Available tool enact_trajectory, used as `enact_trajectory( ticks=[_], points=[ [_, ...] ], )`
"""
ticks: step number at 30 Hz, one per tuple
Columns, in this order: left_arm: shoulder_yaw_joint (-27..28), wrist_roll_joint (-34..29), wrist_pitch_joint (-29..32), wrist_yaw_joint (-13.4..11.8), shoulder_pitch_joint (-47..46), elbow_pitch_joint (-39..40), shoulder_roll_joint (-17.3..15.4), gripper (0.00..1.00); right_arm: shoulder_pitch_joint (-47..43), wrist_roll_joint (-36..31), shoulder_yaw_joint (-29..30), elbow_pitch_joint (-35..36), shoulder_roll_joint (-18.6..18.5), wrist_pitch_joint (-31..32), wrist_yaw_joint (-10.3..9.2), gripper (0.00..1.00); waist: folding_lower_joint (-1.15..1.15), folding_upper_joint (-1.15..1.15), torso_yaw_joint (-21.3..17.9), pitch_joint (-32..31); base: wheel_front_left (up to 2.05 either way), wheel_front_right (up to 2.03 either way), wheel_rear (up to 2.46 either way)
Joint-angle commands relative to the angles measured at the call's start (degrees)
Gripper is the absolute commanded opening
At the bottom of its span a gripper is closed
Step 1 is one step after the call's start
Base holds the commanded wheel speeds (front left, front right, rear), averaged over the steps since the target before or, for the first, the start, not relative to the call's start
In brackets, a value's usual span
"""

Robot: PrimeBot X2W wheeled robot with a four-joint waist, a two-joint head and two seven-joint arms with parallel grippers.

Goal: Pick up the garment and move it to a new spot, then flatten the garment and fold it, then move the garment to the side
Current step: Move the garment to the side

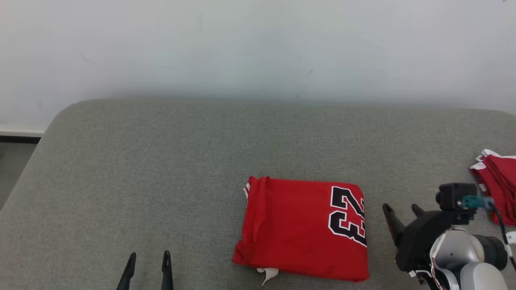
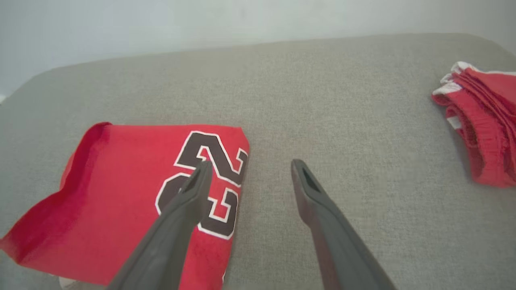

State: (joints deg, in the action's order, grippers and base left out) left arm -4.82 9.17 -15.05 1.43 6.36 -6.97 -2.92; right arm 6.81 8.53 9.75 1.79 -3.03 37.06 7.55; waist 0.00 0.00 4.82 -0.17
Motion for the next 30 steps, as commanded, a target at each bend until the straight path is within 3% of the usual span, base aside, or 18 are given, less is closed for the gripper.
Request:
enact_trajectory(
  ticks=[1, 7, 16, 24, 25, 26, 27, 28, 29, 30],
  points=[
    [-0.1, 0.1, -0.1, -0.3, -0.7, 0.3, 0.1, 1.00, 0.9, 0.3, -0.1, 0.2, 0.3, 2.4, -0.15, 1.00, 0.00, 0.00, 1.1, 1.3, 0.00, 0.00, 0.00],
    [-0.5, 0.7, -0.1, -0.3, -2.2, 0.5, 0.1, 1.00, 5.4, -1.1, 1.6, -1.0, 0.2, 12.5, -0.15, 1.00, 0.00, 0.00, 3.1, 4.3, 0.00, 0.00, 0.00],
    [-1.6, 1.7, -0.1, -0.4, -5.0, 0.6, 0.1, 1.00, 9.8, -0.6, 4.0, -8.6, 0.2, 13.2, -0.15, 1.00, 0.00, 0.00, 5.7, 8.9, 0.00, 0.00, 0.00],
    [-1.8, 2.2, -0.1, -0.8, -5.9, 0.4, 0.1, 1.00, 9.3, 1.0, 2.1, -16.8, 0.4, 13.1, -0.15, 1.00, 0.00, 0.00, 6.3, 10.3, 0.00, 0.00, 0.00],
    [-1.8, 2.2, -0.1, -0.8, -6.0, 0.4, 0.1, 1.00, 8.9, 0.8, 1.4, -17.8, 0.5, 13.4, -0.14, 0.93, 0.00, 0.00, 6.3, 10.3, 0.00, 0.00, 0.00],
    [-1.8, 2.2, -0.1, -0.7, -6.1, 0.4, 0.1, 1.00, 8.6, 1.0, 0.7, -18.7, 0.6, 13.6, -0.14, 0.71, 0.00, 0.00, 6.2, 10.4, 0.00, 0.00, 0.00],
    [-1.8, 2.2, -0.1, -0.7, -6.1, 0.3, 0.1, 1.00, 8.5, 1.3, -0.2, -19.2, 0.7, 13.5, -0.14, 0.40, 0.00, 0.00, 6.2, 10.5, 0.00, 0.00, 0.00],
    [-1.8, 2.2, -0.1, -0.7, -6.1, 0.3, 0.1, 1.00, 8.5, 1.3, -0.2, -19.2, 0.7, 13.5, -0.14, 0.40, 0.00, 0.00, 6.2, 10.5, 0.00, 0.00, 0.00],
    [-1.8, 2.2, -0.1, -0.6, -6.2, 0.3, 0.1, 1.00, 8.6, 0.7, -0.8, -19.4, 0.7, 13.2, -0.14, 0.32, 0.00, 0.00, 6.1, 10.5, 0.00, 0.00, 0.00],
    [-1.8, 2.2, -0.1, -0.5, -6.2, 0.3, 0.1, 1.00, 8.8, -0.3, -1.7, -19.4, 0.7, 12.9, -0.14, 0.04, 0.00, 0.00, 6.0, 10.6, 0.00, 0.00, 0.00]
  ],
)
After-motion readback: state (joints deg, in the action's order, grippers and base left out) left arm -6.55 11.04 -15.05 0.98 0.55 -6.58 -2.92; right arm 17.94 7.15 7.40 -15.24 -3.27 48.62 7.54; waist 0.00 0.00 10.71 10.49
